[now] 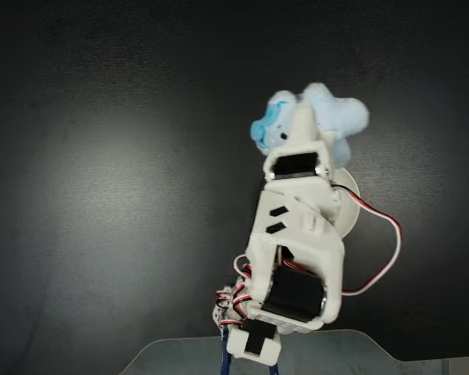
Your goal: Grasp a skyblue doll and put it in the white bowl.
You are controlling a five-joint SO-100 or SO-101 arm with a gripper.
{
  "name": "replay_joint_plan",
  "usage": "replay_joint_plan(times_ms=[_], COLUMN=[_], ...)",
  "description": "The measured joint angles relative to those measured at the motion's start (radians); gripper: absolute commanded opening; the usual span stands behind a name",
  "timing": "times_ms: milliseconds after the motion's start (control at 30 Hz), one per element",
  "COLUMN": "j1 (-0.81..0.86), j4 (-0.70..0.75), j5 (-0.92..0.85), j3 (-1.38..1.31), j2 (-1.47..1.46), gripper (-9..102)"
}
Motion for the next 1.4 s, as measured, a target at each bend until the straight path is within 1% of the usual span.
replay_joint_plan(times_ms=[200, 400, 667, 833, 933, 1267, 1400], j1=[0.178, 0.290, 0.301, 0.302, 0.302, 0.302, 0.302], j4=[0.000, 0.000, 0.000, 0.000, 0.000, 0.000, -0.055], j5=[0.000, 0.000, 0.000, 0.000, 0.000, 0.000, 0.000], j3=[0.052, 0.285, 0.719, 0.951, 1.029, 1.170, 1.244], j2=[0.006, 0.063, 0.253, 0.296, 0.296, 0.296, 0.279], gripper=[-1, -1, -1, -1, -1, -1, -1])
